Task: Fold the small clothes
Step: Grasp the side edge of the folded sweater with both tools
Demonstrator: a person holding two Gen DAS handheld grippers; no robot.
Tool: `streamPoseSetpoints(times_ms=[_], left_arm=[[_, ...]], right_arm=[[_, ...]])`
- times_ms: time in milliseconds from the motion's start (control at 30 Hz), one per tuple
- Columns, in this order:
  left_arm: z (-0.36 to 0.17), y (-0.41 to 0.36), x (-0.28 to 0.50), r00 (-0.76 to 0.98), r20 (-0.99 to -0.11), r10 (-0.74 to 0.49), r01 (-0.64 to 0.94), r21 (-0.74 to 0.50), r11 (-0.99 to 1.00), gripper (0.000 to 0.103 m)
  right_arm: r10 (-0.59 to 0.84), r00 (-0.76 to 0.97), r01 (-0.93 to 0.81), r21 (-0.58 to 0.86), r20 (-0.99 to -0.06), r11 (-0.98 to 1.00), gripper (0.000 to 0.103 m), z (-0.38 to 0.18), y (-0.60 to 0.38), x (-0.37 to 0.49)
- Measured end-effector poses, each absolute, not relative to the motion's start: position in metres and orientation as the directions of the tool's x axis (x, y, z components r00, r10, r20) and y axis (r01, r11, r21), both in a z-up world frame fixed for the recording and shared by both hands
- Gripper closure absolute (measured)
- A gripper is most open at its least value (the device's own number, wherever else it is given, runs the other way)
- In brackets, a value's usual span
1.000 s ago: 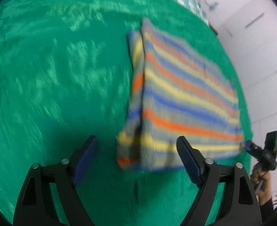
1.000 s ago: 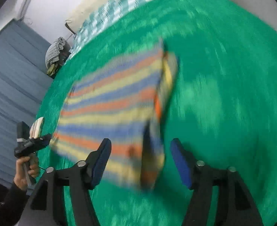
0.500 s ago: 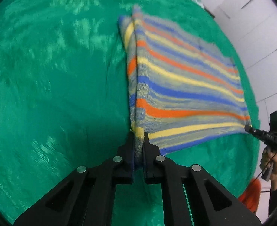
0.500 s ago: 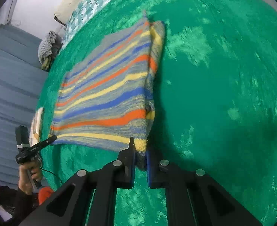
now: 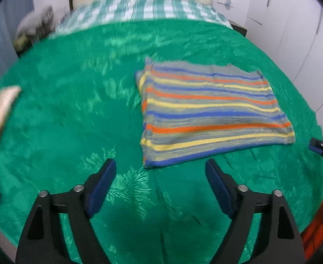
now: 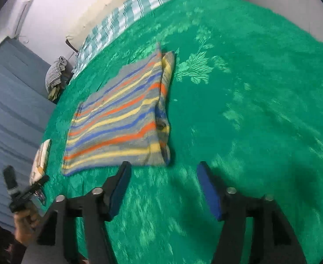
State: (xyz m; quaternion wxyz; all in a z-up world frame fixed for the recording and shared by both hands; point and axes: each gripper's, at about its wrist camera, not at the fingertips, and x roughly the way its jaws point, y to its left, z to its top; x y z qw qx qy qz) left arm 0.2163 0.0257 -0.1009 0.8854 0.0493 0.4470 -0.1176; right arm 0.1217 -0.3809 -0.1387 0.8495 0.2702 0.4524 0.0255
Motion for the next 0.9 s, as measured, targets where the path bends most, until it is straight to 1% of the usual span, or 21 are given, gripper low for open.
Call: streamPoseSetpoints(times_ms=[167, 233, 333, 400, 533, 633, 767, 900], left_arm=[[-0.081, -0.008, 0.203, 0.643, -0.759, -0.105, 0.256, 0.083, 0.963, 0.012], [-0.078, -0.017, 0.196, 0.659, -0.746, -0.094, 0.256, 0.105, 0.961, 0.012], [-0.071, -0.024, 0.184, 0.677, -0.730, -0.096, 0.254, 0.110, 0.961, 0.011], [-0.067, -0.027, 0.174, 0.688, -0.719, -0.101, 0.255, 0.109, 0.961, 0.011], [-0.068, -0.040, 0.152, 0.698, -0.703, -0.134, 0.295, 0.112, 0.949, 0.007], [-0.091, -0.064, 0.139, 0.644, -0.733, -0.219, 0.423, 0.103, 0.900, 0.007], [-0.127, -0.113, 0.142, 0.561, -0.777, -0.286, 0.575, 0.117, 0.810, 0.007], [-0.141, -0.170, 0.170, 0.513, -0.774, -0.371, 0.675, 0.097, 0.732, 0.007]], right_arm=[[0.220, 0.611, 0.156, 0.389, -0.760, 0.908, 0.036, -0.132, -0.358, 0.082], [0.201, 0.619, 0.139, 0.358, -0.759, 0.923, 0.035, -0.128, -0.347, 0.069], [0.167, 0.639, 0.121, 0.313, -0.751, 0.942, 0.031, -0.123, -0.334, 0.048], [0.149, 0.652, 0.118, 0.294, -0.744, 0.949, 0.030, -0.121, -0.328, 0.038], [0.145, 0.668, 0.130, 0.307, -0.730, 0.943, 0.030, -0.123, -0.321, 0.023], [0.147, 0.670, 0.125, 0.306, -0.727, 0.944, 0.030, -0.123, -0.321, 0.020], [0.151, 0.670, 0.131, 0.316, -0.726, 0.940, 0.030, -0.122, -0.337, 0.030], [0.189, 0.654, 0.141, 0.364, -0.732, 0.920, 0.029, -0.123, -0.369, 0.072]])
